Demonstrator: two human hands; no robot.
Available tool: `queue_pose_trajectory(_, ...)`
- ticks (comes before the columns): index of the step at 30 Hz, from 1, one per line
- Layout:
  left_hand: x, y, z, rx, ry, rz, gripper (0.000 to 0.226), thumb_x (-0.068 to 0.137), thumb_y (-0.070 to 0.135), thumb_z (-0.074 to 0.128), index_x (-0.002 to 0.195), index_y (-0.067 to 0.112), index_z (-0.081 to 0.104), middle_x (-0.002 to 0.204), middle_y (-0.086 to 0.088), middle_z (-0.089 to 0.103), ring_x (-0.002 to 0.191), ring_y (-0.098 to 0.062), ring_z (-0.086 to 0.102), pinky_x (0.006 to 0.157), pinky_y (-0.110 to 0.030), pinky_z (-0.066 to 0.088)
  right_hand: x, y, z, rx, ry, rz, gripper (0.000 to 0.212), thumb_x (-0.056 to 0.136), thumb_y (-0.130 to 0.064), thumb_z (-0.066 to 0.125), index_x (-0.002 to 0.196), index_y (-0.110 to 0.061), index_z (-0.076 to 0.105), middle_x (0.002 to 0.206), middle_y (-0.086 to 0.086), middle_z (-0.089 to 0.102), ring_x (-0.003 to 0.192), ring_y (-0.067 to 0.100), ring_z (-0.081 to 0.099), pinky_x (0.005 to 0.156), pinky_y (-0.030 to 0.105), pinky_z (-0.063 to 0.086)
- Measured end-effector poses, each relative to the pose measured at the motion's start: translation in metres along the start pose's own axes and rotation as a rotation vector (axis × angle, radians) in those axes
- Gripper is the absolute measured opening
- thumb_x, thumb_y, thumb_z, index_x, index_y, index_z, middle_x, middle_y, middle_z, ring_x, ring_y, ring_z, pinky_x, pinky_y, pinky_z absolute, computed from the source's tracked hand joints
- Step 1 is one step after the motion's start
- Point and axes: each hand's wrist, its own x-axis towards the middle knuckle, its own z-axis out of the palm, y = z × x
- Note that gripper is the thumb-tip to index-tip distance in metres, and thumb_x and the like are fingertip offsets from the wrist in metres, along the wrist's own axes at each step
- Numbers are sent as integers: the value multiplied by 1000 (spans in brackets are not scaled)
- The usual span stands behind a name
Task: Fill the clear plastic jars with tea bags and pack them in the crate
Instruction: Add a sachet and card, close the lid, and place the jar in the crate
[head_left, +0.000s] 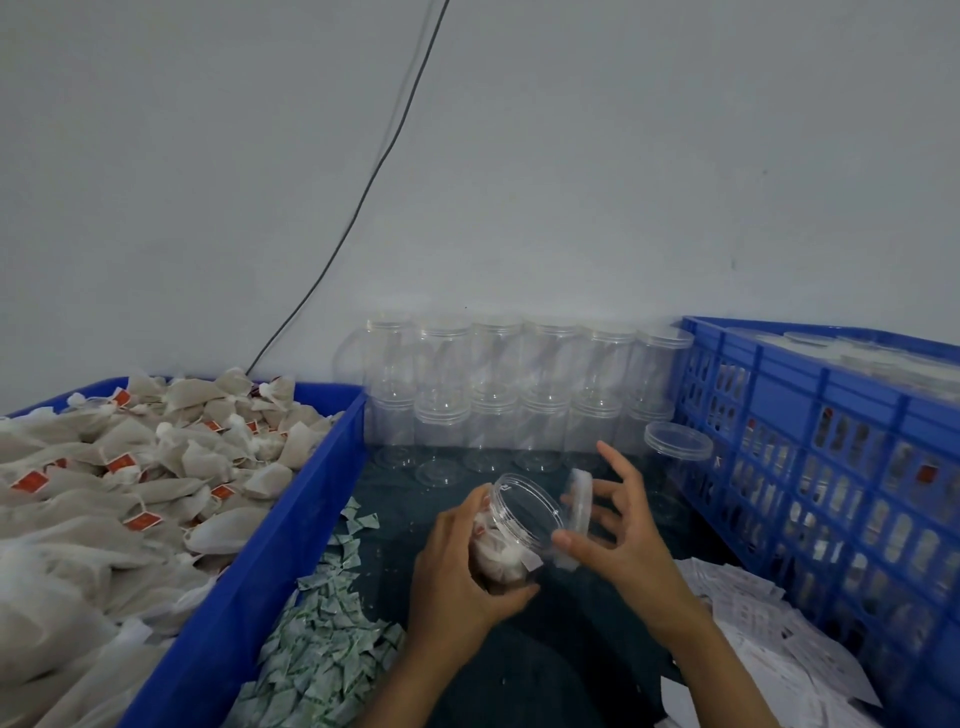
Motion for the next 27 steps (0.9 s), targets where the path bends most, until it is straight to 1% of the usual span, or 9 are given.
queue_pose_trajectory(4, 2, 6, 0, 38, -76, 26, 99, 53, 43, 84, 133, 58, 28, 126, 26, 43, 115, 4, 49, 96, -30, 47, -1, -2, 24, -49, 7, -36, 69, 74, -40, 75, 135, -40, 40, 123, -10, 49, 110, -7, 52, 84, 11, 47)
queue_pose_trajectory(8, 3, 6, -3, -1, -148, -10, 101, 55, 36, 86, 141, 48, 33, 130, 25, 41, 123, -1, 44, 98, -31, 47, -2, -2, 36, -173, -17, -69, 47, 79, -46, 64, 125, -45, 51, 120, -13, 41, 113, -9, 45, 91, 9, 43)
queue_pose_trajectory(13, 2, -4, -6, 19, -228, -42, 115, 53, 31, 91, 140, 55, 19, 135, 20, 35, 126, 1, 37, 101, -24, 40, -2, 2, 37, -203, 67, -96, 47, 85, -17, 71, 121, -44, 55, 116, -6, 41, 105, -11, 47, 86, 5, 41)
queue_pose_trajectory(15, 0, -12, -4, -94, -200, -150, 118, 52, 17, 93, 141, 44, 20, 136, 9, 39, 124, -4, 44, 101, -26, 44, 0, 6, 37, -175, 160, -76, 44, 85, -13, 70, 120, -37, 58, 116, -2, 43, 101, -13, 48, 82, 1, 40)
queue_pose_trajectory(19, -1, -19, -2, -336, -190, -324, 96, 53, 6, 93, 123, 38, 36, 122, 6, 54, 96, 5, 62, 74, -11, 50, 0, 16, 37, -102, 316, 0, 36, 87, -16, 68, 116, -36, 59, 118, 1, 46, 98, -16, 50, 77, 0, 41)
queue_pose_trajectory(21, 1, -20, -4, -480, -184, -374, 90, 49, 16, 94, 120, 40, 45, 121, 4, 59, 97, -2, 66, 76, -20, 54, 0, 19, 35, -61, 339, 38, 34, 88, -19, 66, 117, -36, 59, 122, 3, 48, 102, -7, 52, 80, 6, 45)
queue_pose_trajectory(24, 3, -17, -6, -674, -186, -408, 83, 53, 25, 90, 123, 43, 49, 121, 1, 64, 105, -17, 67, 86, -36, 56, 1, 17, 37, 33, 347, 73, 31, 90, -23, 64, 119, -34, 61, 126, 7, 52, 110, 12, 57, 92, 27, 51)
queue_pose_trajectory(25, 3, -14, -6, -707, -202, -421, 80, 59, 25, 88, 124, 47, 48, 118, 4, 66, 106, -19, 67, 85, -37, 57, 0, 14, 39, 39, 352, 57, 32, 90, -27, 62, 120, -36, 61, 125, 6, 52, 110, 9, 56, 92, 24, 51)
queue_pose_trajectory(27, 3, -9, -6, -721, -231, -436, 71, 67, 30, 82, 122, 56, 45, 112, 12, 69, 100, -18, 69, 76, -31, 57, -2, 6, 42, -21, 340, -20, 34, 88, -40, 56, 122, -40, 58, 118, 1, 47, 101, -8, 52, 84, 8, 45)
